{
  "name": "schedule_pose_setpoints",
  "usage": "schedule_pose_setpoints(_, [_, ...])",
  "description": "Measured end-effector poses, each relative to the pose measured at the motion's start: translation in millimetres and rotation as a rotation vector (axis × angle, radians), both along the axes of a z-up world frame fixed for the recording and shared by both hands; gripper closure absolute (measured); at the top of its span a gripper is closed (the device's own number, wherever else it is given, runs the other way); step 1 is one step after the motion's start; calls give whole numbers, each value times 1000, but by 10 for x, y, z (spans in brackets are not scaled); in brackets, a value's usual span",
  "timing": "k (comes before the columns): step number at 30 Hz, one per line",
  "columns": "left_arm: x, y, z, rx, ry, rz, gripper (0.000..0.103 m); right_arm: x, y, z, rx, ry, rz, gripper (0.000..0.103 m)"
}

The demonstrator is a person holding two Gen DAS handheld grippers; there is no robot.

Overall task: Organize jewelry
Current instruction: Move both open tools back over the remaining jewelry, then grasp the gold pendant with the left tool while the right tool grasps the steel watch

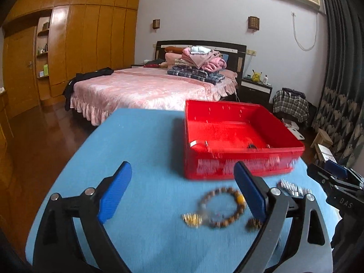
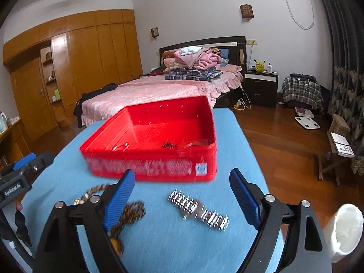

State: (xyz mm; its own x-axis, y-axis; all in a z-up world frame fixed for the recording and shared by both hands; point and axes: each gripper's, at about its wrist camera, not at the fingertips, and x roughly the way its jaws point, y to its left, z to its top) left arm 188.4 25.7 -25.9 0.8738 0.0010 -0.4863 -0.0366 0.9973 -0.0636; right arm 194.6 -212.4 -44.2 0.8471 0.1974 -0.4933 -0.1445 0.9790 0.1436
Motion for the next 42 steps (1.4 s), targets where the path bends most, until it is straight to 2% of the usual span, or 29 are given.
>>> schedule_pose_setpoints(9, [-272, -34, -311, 23, 53, -32, 13, -319, 106, -181, -34, 22, 9, 13])
schedule_pose_setpoints(18, [-175, 15, -516, 9, 133, -17, 14, -372, 3, -292, -23, 39, -4, 13])
schedule_pose_setpoints(19, [-158, 15, -525, 9, 137, -19, 17, -376, 3, -294, -20, 38, -4, 13])
schedule_pose_setpoints(20, [-125, 18, -537, 2, 147, -26, 25, -377, -2, -297, -19, 37, -4, 13])
schedule_pose_setpoints(27, [90, 76, -675, -54, 272, -47, 46, -365, -14, -300, -8, 38, -3, 13])
schedule_pose_setpoints(37, [296, 4, -694, -29, 318, -80, 47, -339, -31, -294, 2, 39, -9, 13])
schedule_pose_setpoints(40, [302, -15, -691, -15, 319, -75, 64, -327, -41, -295, 10, 43, -12, 13])
schedule_pose_setpoints(41, [295, -18, -686, -16, 316, -80, 76, -328, -45, -294, 10, 43, -12, 13])
schedule_pose_setpoints(42, [286, -21, -686, -19, 314, -86, 77, -325, -47, -293, 10, 44, -12, 13])
